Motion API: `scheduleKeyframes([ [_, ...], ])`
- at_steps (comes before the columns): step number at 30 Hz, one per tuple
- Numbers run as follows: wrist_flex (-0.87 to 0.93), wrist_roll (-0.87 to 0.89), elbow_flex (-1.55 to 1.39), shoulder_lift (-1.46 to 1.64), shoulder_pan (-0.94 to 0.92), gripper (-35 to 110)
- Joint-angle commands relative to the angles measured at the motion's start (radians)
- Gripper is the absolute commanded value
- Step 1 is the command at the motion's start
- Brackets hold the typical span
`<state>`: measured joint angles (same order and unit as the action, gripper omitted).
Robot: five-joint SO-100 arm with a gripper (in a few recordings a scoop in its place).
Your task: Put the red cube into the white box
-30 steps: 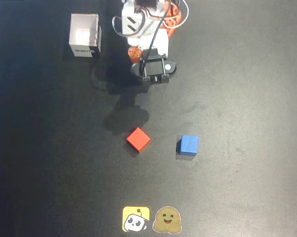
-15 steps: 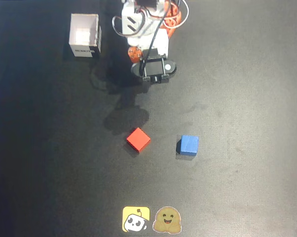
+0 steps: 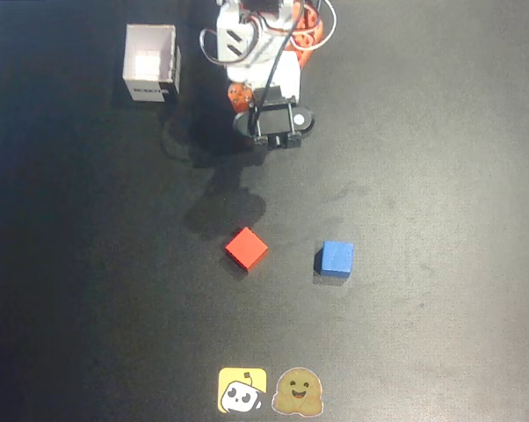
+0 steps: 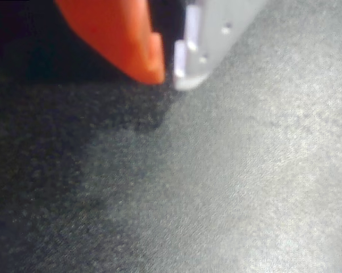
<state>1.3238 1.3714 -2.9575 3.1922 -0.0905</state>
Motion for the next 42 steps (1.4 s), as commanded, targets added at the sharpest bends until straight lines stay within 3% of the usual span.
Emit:
scheduleKeyframes([
  [1, -0.003, -0.003, 0.003, 0.003, -0.008, 0],
  [19, -0.003, -0.005, 0.003, 0.003, -0.060, 0],
  [29, -0.158, -0.052, 0.031, -0.020, -0.051, 0],
  [35, -0.259, -0.075, 0.396, -0.650, -0.067, 0],
  [42, -0.348, -0.117, 0.540, -0.884, -0.069, 0],
])
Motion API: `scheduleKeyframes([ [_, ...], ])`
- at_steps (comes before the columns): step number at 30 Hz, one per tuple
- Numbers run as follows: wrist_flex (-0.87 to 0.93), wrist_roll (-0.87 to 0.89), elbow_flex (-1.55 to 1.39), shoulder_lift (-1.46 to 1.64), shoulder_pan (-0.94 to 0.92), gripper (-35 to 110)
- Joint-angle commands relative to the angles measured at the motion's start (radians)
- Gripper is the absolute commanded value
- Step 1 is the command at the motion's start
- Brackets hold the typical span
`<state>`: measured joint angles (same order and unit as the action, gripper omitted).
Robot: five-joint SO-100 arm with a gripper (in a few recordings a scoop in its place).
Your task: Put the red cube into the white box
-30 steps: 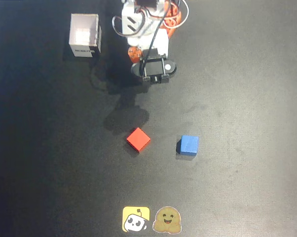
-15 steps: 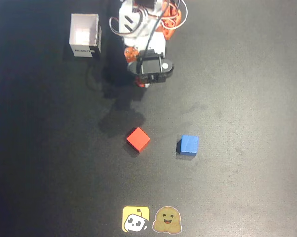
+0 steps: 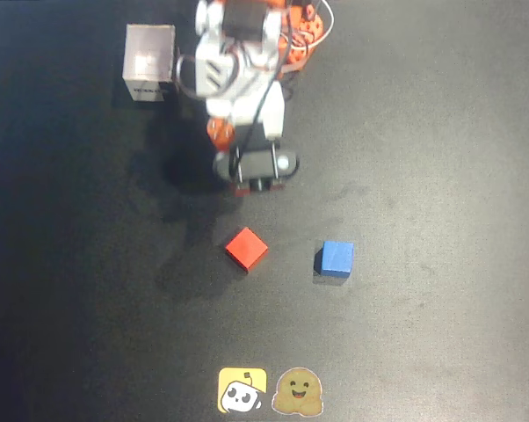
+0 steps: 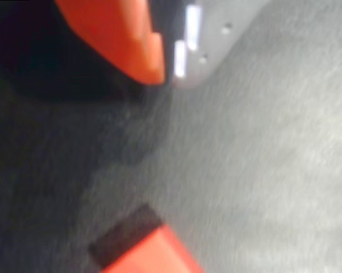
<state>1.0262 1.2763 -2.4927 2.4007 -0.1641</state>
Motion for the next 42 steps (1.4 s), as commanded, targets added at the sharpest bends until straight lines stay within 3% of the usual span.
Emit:
scheduleKeyframes([
  [1, -0.071, -0.034, 0.101, -0.143, 0.005, 0],
  [8, -0.087, -0.098, 0.330, -0.426, 0.020, 0],
  [16, -0.152, -0.215, 0.373, -0.541, 0.041, 0],
  [42, -0.089, -0.611, 0.422, -0.468, 0.103, 4],
])
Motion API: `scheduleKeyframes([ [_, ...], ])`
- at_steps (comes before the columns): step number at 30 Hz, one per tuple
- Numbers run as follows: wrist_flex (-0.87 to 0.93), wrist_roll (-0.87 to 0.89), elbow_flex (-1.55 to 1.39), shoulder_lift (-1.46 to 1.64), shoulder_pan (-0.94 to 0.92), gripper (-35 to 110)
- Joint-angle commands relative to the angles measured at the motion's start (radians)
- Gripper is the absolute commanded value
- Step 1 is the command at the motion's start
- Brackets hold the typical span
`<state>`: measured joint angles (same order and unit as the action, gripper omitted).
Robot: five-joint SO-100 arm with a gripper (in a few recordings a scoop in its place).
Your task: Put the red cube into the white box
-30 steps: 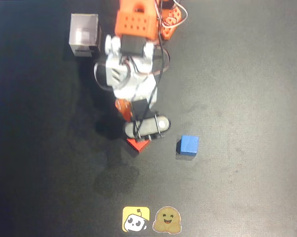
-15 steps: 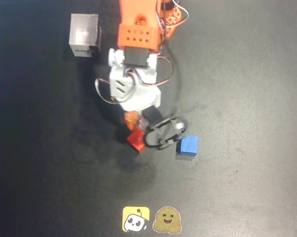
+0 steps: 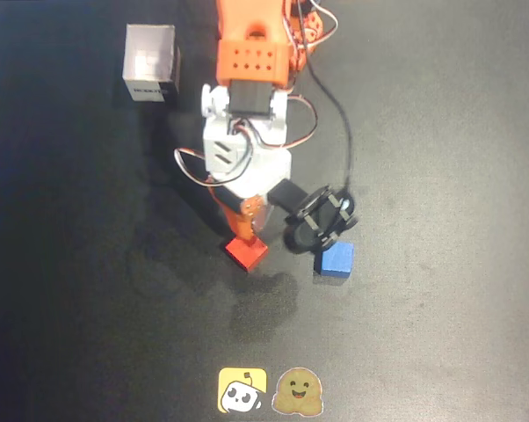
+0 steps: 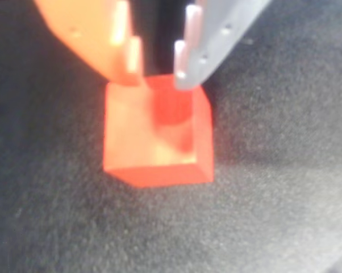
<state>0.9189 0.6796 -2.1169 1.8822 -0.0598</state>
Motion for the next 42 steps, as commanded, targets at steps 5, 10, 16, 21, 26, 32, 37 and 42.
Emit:
scheduleKeyframes([
  [5, 0.023, -0.034, 0.051, 0.035, 0.003, 9],
  [10, 0.023, -0.066, 0.048, 0.032, 0.020, 18],
  [16, 0.015, -0.080, 0.052, 0.002, 0.021, 21],
  [21, -0.034, -0.112, 0.038, -0.034, 0.015, 22],
  [26, -0.081, -0.130, 0.035, -0.078, 0.015, 22],
  [32, -0.130, -0.163, 0.023, -0.114, 0.011, 24],
  [37, -0.132, -0.158, 0.005, -0.127, 0.012, 24],
  [42, -0.115, -0.114, -0.040, -0.048, 0.026, 25],
])
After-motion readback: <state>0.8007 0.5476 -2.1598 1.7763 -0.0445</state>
